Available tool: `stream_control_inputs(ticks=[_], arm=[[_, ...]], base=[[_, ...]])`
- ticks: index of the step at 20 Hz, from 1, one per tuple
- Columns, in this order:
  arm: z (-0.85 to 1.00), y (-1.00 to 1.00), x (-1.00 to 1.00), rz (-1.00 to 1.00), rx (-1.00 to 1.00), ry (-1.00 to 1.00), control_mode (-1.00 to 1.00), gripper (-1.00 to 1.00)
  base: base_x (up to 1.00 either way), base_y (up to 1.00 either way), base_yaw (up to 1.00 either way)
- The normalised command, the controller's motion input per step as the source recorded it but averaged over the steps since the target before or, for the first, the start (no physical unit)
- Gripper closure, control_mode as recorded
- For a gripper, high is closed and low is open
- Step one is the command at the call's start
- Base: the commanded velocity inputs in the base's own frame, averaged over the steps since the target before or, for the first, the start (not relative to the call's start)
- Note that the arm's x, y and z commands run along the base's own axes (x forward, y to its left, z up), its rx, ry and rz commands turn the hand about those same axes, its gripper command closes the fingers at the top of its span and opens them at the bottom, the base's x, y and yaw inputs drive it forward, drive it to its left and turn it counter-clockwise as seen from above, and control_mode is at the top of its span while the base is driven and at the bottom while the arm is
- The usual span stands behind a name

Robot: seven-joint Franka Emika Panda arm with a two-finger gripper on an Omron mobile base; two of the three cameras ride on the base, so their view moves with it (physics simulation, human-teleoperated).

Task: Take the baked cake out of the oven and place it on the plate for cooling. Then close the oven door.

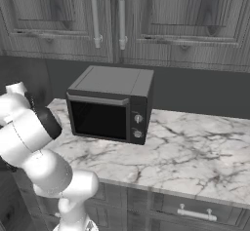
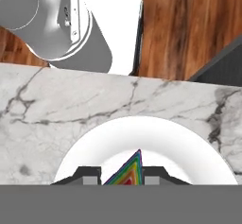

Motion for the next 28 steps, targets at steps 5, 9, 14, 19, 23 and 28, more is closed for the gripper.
stream_control_inputs(ticks=[5,9,14,19,23,28], arm=[[-0.41,0.04,0.0,-0.02,0.0,0.0,-1.0,1.0],[-0.37,-0.02,0.23,-0.05,0.0,0.0,-1.0,1.0],[-0.24,0.0,0.34,-0.04,0.0,0.02,-1.0,1.0],[-0.28,0.13,0.19,-0.03,0.0,0.01,-1.0,1.0],[-0.19,0.2,0.05,-0.03,0.0,0.0,-1.0,1.0],[-0.13,0.18,0.0,-0.03,0.0,0.0,-1.0,1.0]], base=[[0.0,0.0,0.0],[0.0,0.0,0.0],[0.0,0.0,0.0],[0.0,0.0,0.0],[0.0,0.0,0.0],[0.0,0.0,0.0]])
